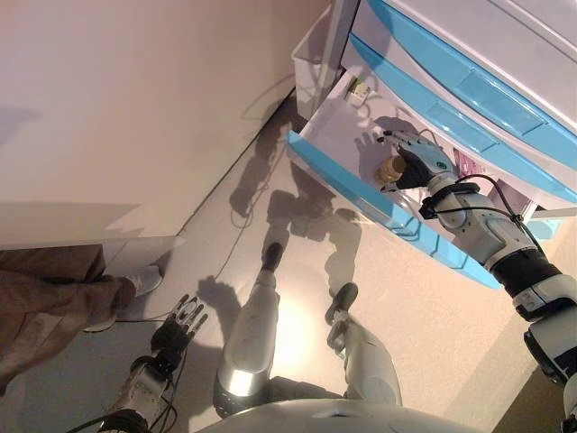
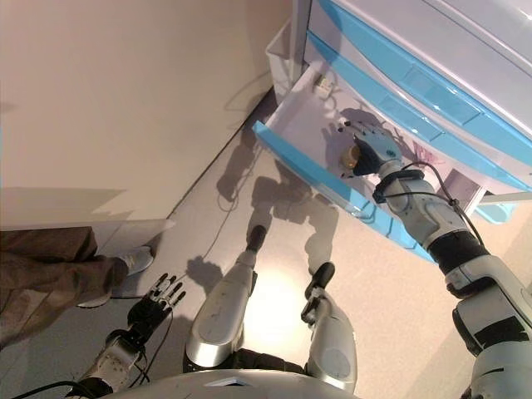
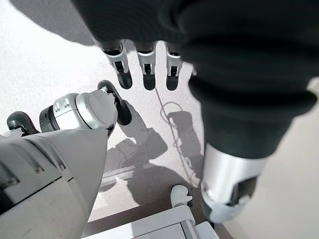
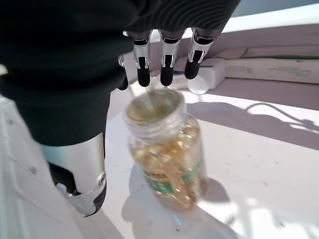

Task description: Open the drawer and pick up the medicine

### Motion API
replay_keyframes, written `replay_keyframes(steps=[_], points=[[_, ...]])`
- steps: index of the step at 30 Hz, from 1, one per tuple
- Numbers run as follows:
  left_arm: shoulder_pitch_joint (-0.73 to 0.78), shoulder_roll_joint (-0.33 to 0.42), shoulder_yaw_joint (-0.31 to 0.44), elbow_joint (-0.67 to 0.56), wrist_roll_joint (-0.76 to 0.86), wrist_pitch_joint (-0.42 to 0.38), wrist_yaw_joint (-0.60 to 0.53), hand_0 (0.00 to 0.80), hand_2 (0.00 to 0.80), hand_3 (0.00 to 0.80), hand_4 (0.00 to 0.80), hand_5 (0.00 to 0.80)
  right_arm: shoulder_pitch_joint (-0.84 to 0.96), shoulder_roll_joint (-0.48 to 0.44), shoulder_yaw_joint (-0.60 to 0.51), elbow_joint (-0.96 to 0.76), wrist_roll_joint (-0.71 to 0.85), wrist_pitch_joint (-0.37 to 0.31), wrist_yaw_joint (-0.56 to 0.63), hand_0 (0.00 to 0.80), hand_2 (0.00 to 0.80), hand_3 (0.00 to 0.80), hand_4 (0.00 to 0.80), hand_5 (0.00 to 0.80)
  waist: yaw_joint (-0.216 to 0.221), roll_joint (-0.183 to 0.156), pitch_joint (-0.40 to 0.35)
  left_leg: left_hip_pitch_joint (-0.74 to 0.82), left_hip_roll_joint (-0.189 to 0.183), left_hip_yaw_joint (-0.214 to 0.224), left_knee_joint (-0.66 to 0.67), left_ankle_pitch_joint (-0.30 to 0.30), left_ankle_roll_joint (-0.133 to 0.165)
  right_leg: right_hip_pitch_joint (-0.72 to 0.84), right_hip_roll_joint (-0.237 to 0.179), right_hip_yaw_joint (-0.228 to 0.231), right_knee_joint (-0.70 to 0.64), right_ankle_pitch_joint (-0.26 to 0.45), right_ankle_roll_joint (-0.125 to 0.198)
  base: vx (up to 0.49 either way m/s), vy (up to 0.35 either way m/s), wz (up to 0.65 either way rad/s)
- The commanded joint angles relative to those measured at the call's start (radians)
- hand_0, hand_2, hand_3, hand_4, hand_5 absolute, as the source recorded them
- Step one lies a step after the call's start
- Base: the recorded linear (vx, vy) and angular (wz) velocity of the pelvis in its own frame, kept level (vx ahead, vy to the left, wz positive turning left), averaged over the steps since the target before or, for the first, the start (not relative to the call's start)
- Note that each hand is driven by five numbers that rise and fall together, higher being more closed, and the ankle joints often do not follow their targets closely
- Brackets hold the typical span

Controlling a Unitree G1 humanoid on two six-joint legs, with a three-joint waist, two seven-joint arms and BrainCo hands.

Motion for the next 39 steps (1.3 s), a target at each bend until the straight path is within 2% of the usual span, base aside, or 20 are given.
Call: replay_keyframes(steps=[1,13,21,22,23,24,39], points=[[0.066,0.034,-0.031,-0.03,0.022,-0.008,-0.01,0.0,0.0,0.0,0.0,0.0,-0.078,-0.018,0.056,0.004,0.022,0.005,-0.018,0.0,0.0,0.0,0.0,0.0,0.001,0.002,-0.023,-0.078,-0.039,0.03,0.128,-0.113,0.03,-0.072,-0.007,0.021,0.069,0.034,0.007,0.0,0.0,0.0],[0.07,0.047,-0.038,-0.04,0.019,0.0,-0.011,0.0,0.0,0.0,0.0,0.0,-0.105,-0.015,0.069,0.111,0.067,0.019,-0.031,0.0,0.0,0.0,0.0,0.0,0.009,0.009,-0.023,-0.098,-0.044,0.022,0.133,-0.112,0.033,-0.091,-0.004,0.019,0.073,0.036,0.005,0.001,-0.002,0.01],[0.079,0.048,-0.041,-0.052,0.027,0.0,-0.019,0.0,0.0,0.0,0.0,0.0,-0.109,-0.023,0.059,0.153,0.081,0.003,-0.026,0.0,0.0,0.0,0.0,0.0,0.011,0.016,-0.023,-0.099,-0.047,0.019,0.134,-0.113,0.036,-0.093,-0.007,0.018,0.076,0.035,0.004,0.0,0.0,0.0],[0.079,0.048,-0.041,-0.053,0.027,0.0,-0.019,0.0,0.0,0.0,0.0,0.0,-0.11,-0.023,0.059,0.156,0.082,0.001,-0.024,0.085,0.085,0.085,0.085,0.085,0.011,0.017,-0.023,-0.097,-0.047,0.019,0.133,-0.113,0.036,-0.092,-0.007,0.018,0.074,0.035,0.004,0.0,0.0,0.0],[0.079,0.049,-0.042,-0.053,0.025,0.002,-0.019,0.0,0.0,0.0,0.0,0.0,-0.112,-0.022,0.06,0.162,0.082,-0.003,-0.02,0.524,0.524,0.524,0.524,0.524,0.012,0.018,-0.023,-0.098,-0.047,0.019,0.134,-0.113,0.036,-0.093,-0.008,0.019,0.076,0.035,0.004,0.0,0.0,0.0],[0.08,0.049,-0.042,-0.054,0.025,0.002,-0.017,0.0,0.0,0.0,0.0,0.0,-0.114,-0.02,0.06,0.165,0.08,-0.004,-0.016,0.8,0.8,0.8,0.8,0.8,0.012,0.018,-0.023,-0.099,-0.047,0.018,0.135,-0.113,0.036,-0.094,-0.007,0.019,0.076,0.036,0.004,0.0,0.0,0.0],[0.075,0.055,-0.041,-0.053,0.024,0.004,-0.016,0.0,0.0,0.0,0.0,0.0,-0.136,-0.013,0.064,0.185,0.086,-0.023,-0.009,0.8,0.8,0.8,0.8,0.8,0.012,0.015,-0.023,-0.103,-0.045,0.023,0.133,-0.113,0.039,-0.1,-0.004,0.022,0.075,0.039,0.005,0.0,0.0,0.0]])
